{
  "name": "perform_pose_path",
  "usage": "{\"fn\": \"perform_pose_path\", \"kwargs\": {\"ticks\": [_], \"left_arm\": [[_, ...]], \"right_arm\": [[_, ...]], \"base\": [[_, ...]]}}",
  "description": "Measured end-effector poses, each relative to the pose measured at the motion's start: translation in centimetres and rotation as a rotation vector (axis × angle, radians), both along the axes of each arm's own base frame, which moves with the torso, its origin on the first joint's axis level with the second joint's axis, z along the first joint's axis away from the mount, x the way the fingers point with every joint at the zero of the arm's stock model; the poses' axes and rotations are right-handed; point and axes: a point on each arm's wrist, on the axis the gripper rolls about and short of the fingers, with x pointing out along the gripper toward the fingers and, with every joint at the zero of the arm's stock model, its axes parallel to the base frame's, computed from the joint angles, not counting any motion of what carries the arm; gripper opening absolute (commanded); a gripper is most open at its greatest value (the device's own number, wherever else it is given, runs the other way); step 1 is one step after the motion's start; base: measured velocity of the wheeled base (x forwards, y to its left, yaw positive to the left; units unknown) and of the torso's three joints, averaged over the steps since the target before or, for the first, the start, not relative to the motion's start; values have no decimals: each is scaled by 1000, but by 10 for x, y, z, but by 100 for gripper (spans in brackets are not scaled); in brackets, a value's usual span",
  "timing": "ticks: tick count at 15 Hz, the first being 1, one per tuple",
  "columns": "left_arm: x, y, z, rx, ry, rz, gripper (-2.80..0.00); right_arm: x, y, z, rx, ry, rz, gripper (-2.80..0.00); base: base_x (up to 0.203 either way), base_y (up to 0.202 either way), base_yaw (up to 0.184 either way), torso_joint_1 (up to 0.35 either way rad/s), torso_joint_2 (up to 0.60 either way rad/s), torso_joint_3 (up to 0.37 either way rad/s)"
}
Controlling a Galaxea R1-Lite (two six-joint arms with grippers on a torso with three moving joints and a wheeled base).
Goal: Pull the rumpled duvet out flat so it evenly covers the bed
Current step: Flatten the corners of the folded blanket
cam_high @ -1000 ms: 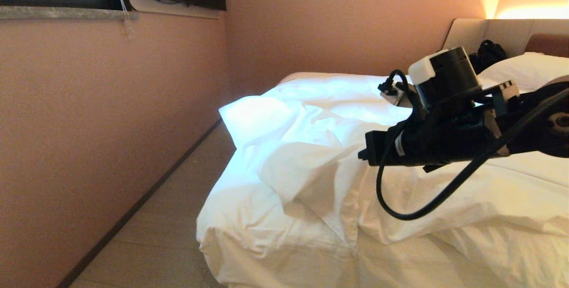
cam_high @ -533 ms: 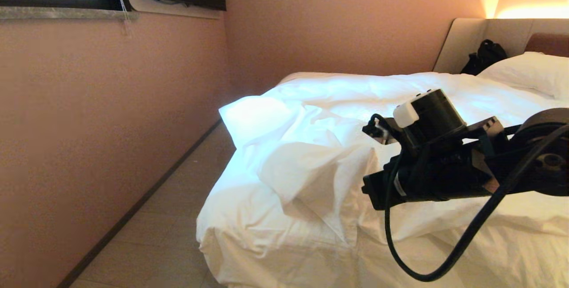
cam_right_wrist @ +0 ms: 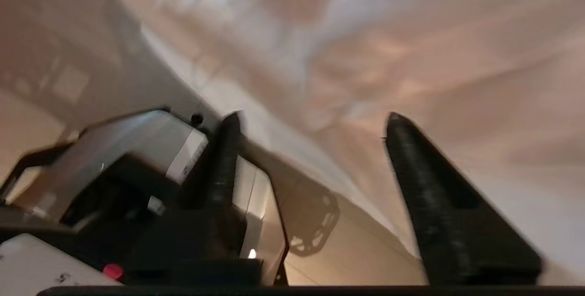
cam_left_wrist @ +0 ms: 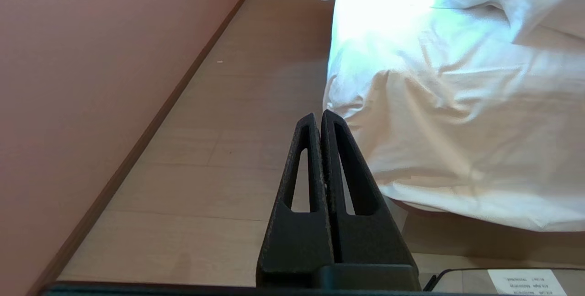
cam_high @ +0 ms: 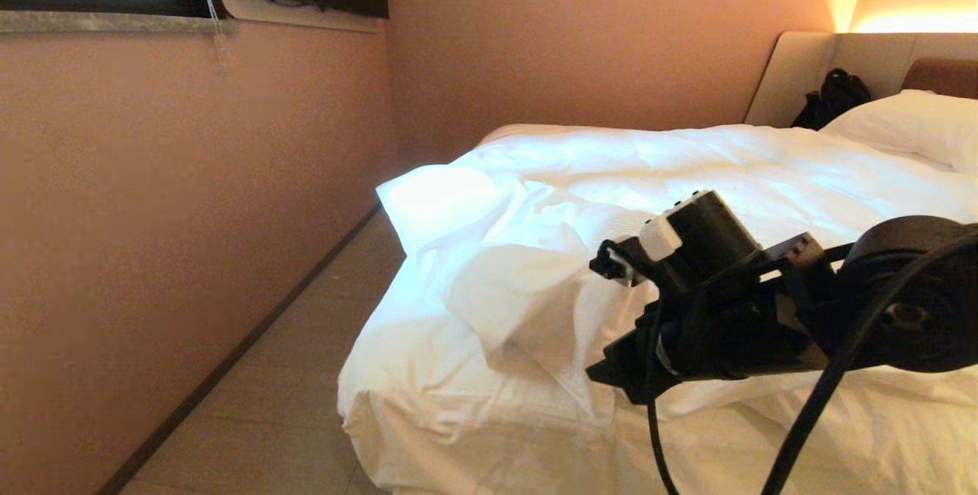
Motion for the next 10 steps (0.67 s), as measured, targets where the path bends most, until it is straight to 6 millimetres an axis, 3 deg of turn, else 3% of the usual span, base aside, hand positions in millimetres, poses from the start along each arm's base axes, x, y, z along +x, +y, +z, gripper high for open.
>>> {"fn": "perform_pose_path", "kwargs": {"ticks": [5, 10], "left_arm": [[0, 0, 0, 0, 0, 0, -280], [0, 0, 0, 0, 0, 0, -280]], "right_arm": [[8, 21, -27, -15, 59, 21, 0], [18, 28, -41, -19, 66, 13, 0]], "base": [[0, 0, 0, 0, 0, 0], [0, 0, 0, 0, 0, 0]]}}
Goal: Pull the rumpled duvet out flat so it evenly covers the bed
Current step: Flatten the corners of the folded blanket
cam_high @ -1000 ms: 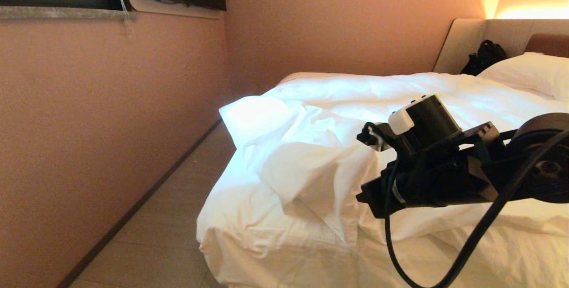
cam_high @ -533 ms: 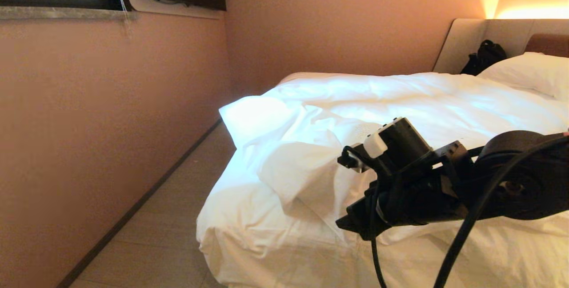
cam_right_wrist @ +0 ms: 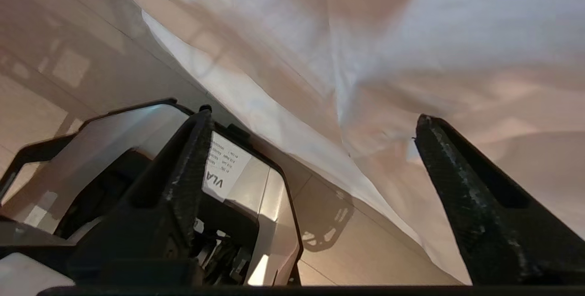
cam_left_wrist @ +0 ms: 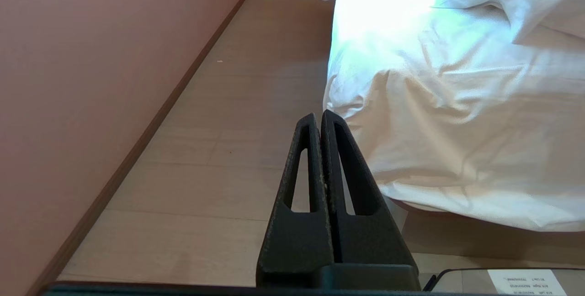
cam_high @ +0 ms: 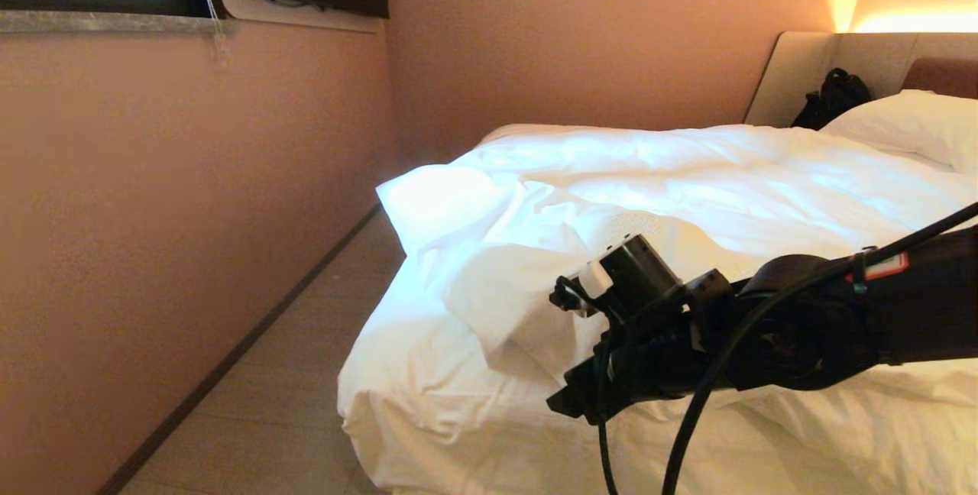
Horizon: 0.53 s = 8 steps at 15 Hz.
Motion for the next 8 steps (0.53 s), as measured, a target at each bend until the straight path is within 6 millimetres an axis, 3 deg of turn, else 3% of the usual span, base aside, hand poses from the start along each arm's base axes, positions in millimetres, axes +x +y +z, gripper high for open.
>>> {"fn": "perform_pose_path", "kwargs": {"ticks": [8], "left_arm": [[0, 0, 0, 0, 1, 0, -280]], "right_arm": [[11, -7, -9, -27, 12, -33, 0]], "base": [[0, 0, 0, 0, 0, 0]]}}
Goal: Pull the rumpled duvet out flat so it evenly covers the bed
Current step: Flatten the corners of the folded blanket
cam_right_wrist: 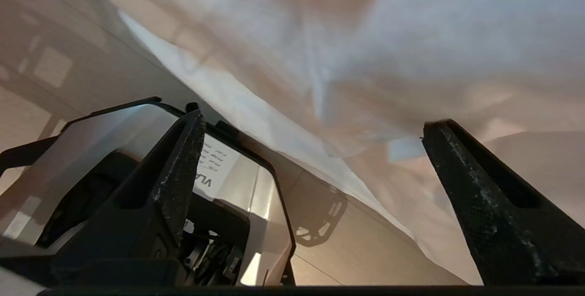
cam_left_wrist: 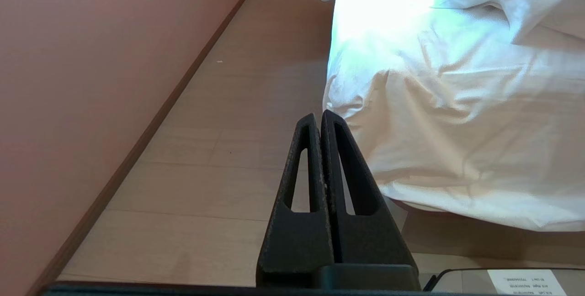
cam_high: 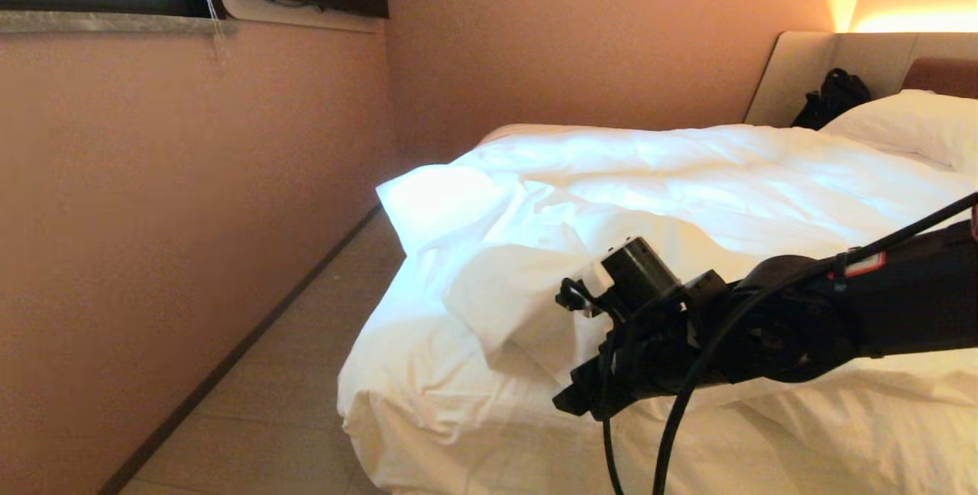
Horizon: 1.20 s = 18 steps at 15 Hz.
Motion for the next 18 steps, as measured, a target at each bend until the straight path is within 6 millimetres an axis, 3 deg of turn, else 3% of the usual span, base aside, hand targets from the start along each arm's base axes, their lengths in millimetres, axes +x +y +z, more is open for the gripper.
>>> {"fn": "perform_pose_path", "kwargs": {"ticks": [6, 14, 15, 18], "left_arm": [[0, 0, 0, 0, 0, 0, -280], [0, 0, 0, 0, -1, 0, -280], [0, 0, 0, 0, 0, 0, -280], [0, 0, 0, 0, 0, 0, -280]], "right_arm": [[19, 3, -21, -8, 18, -32, 0], [22, 8, -25, 21, -8, -28, 0], [23, 8, -26, 21, -11, -28, -280], [22, 9, -27, 20, -9, -27, -280]], "base": [[0, 0, 0, 0, 0, 0], [0, 0, 0, 0, 0, 0], [0, 0, 0, 0, 0, 0], [0, 0, 0, 0, 0, 0]]}}
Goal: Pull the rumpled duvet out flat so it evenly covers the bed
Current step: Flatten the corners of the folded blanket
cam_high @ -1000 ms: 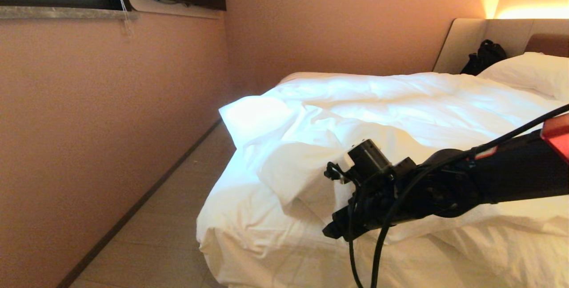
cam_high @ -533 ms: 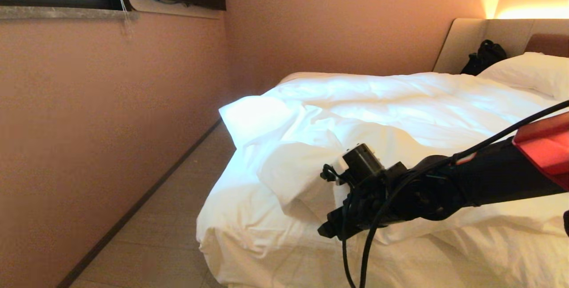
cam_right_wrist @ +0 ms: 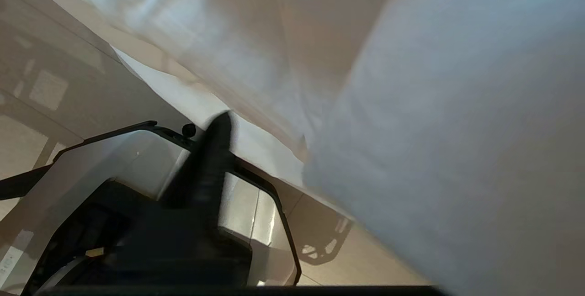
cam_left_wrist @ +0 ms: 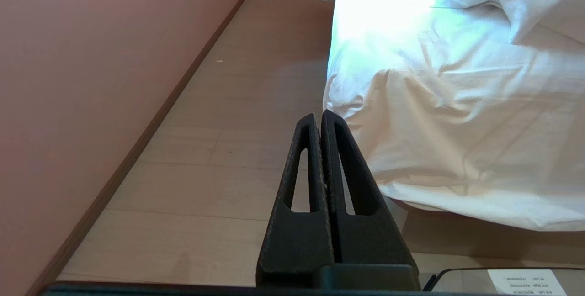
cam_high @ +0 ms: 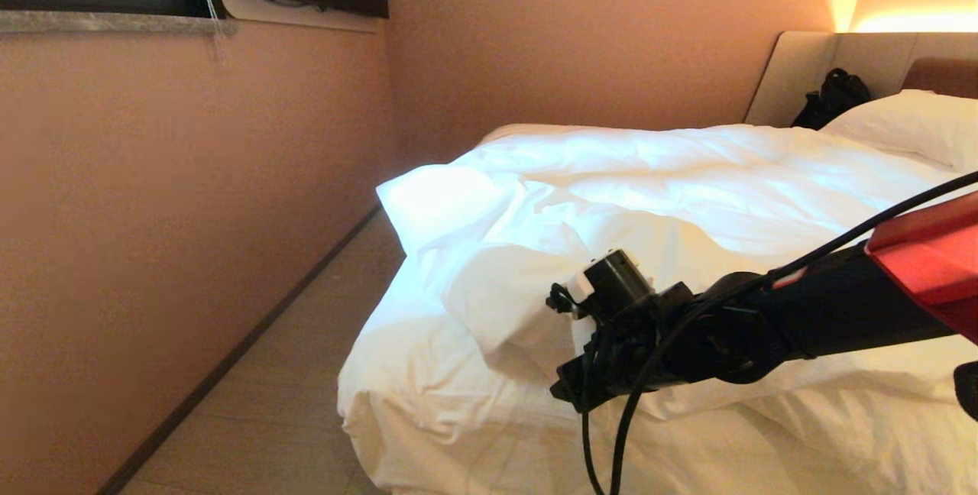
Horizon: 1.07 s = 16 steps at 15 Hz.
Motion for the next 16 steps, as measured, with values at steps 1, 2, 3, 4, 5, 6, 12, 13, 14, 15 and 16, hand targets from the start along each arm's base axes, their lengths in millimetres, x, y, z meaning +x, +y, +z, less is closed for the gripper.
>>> {"fn": "perform_pose_path", "kwargs": {"ticks": [1, 2, 3, 4, 5, 6, 12, 13, 14, 15, 16], "left_arm": [[0, 0, 0, 0, 0, 0, -280], [0, 0, 0, 0, 0, 0, -280], [0, 0, 0, 0, -1, 0, -280], [0, 0, 0, -1, -1, 0, -280], [0, 0, 0, 0, -1, 0, -280], [0, 0, 0, 0, -1, 0, -280], [0, 0, 0, 0, 0, 0, -280], [0, 0, 0, 0, -1, 0, -280], [0, 0, 0, 0, -1, 0, -280], [0, 0, 0, 0, 0, 0, -280], [0, 0, 0, 0, 0, 0, -280]], "right_arm": [[0, 0, 1, 1, -1, 1, -280], [-1, 0, 1, 2, -3, 2, -280], [-1, 0, 3, 4, -5, 3, -280], [-2, 0, 4, 7, -8, 2, -280], [-2, 0, 5, 11, -10, 0, -280], [-3, 0, 8, 17, -16, 2, -280], [-6, 2, 26, 116, -83, -27, -280], [-10, 4, 32, 137, -97, -23, -280], [-15, 5, 38, 157, -107, -18, -280], [-20, 7, 44, 174, -114, -12, -280], [-26, 9, 51, 197, -124, -7, -280]], "base": [[0, 0, 0, 0, 0, 0], [0, 0, 0, 0, 0, 0], [0, 0, 0, 0, 0, 0], [0, 0, 0, 0, 0, 0], [0, 0, 0, 0, 0, 0], [0, 0, 0, 0, 0, 0], [0, 0, 0, 0, 0, 0], [0, 0, 0, 0, 0, 0], [0, 0, 0, 0, 0, 0], [0, 0, 0, 0, 0, 0], [0, 0, 0, 0, 0, 0]]}}
